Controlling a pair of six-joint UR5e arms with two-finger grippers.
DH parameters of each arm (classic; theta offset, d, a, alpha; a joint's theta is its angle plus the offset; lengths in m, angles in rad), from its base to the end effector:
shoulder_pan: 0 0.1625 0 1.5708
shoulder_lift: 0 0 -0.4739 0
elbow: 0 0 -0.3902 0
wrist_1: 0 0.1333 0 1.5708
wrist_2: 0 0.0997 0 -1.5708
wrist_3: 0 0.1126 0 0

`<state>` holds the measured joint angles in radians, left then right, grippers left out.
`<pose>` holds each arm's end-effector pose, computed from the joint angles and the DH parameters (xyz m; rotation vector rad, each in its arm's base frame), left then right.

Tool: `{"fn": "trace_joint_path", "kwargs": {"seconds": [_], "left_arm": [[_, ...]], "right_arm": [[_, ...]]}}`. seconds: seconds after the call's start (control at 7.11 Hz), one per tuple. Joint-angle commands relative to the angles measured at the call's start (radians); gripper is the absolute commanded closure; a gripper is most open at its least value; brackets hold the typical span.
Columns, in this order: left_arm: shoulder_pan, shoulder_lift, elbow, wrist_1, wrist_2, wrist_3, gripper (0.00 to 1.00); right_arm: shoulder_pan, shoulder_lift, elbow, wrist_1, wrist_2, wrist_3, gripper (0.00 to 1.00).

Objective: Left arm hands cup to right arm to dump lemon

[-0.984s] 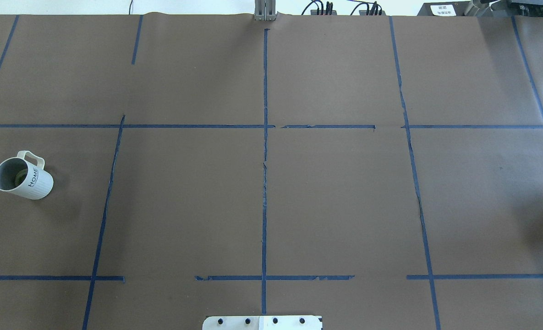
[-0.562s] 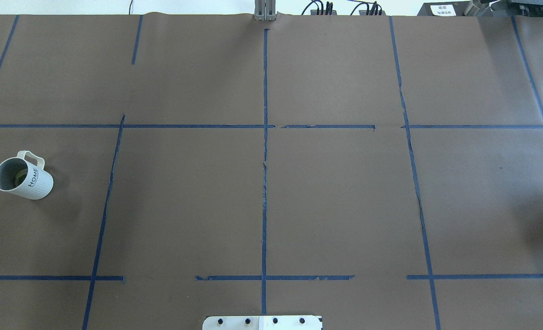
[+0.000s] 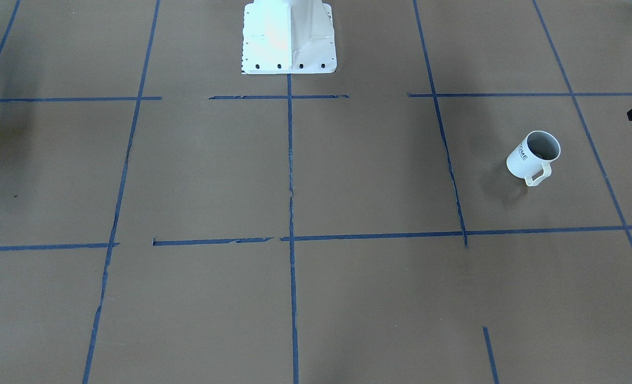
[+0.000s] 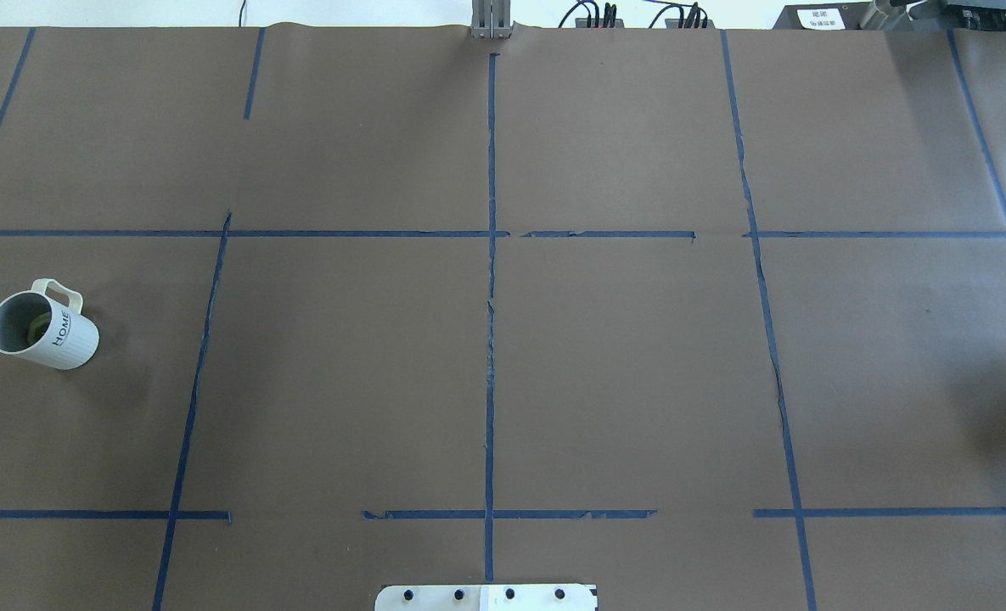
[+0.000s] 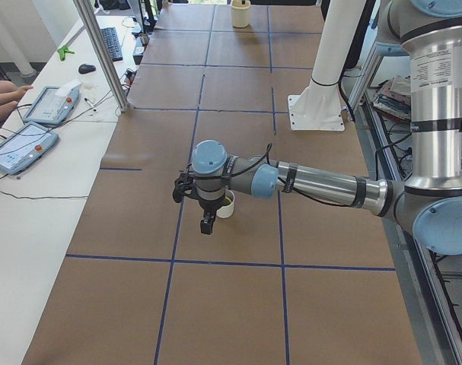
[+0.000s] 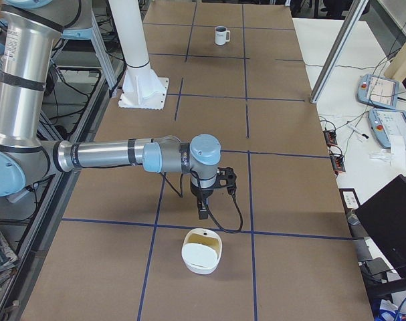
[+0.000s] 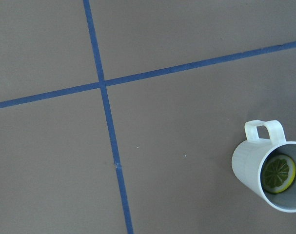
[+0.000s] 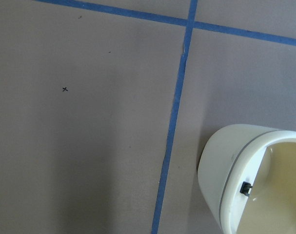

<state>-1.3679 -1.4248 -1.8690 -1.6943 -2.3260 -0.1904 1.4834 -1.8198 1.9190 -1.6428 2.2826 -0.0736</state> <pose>0.0327 -0.4374 0.6239 0.1108 0.7872 0.1159 0.0269 -0.3773 0.6657 0.0211 -0.7128 -0.1638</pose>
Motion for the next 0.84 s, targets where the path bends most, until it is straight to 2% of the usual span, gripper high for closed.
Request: {"fn": "trace_joint_path", "kwargs": {"seconds": [0.0, 0.28, 0.7], "left_arm": [[0.169, 0.030, 0.014, -0.221, 0.091, -0.322, 0.00], [0.268, 0.029, 0.019, -0.268, 0.106, -0.434, 0.00], [0.311, 0.014, 0.062, -0.271, 0.103, -0.451, 0.00]], "right_arm": [[0.000, 0.001, 0.000, 0.000, 0.000, 0.000, 0.00], [0.000, 0.001, 0.000, 0.001, 0.000, 0.000, 0.00], [0.000, 0.001, -0.001, 0.001, 0.000, 0.000, 0.00]]}}
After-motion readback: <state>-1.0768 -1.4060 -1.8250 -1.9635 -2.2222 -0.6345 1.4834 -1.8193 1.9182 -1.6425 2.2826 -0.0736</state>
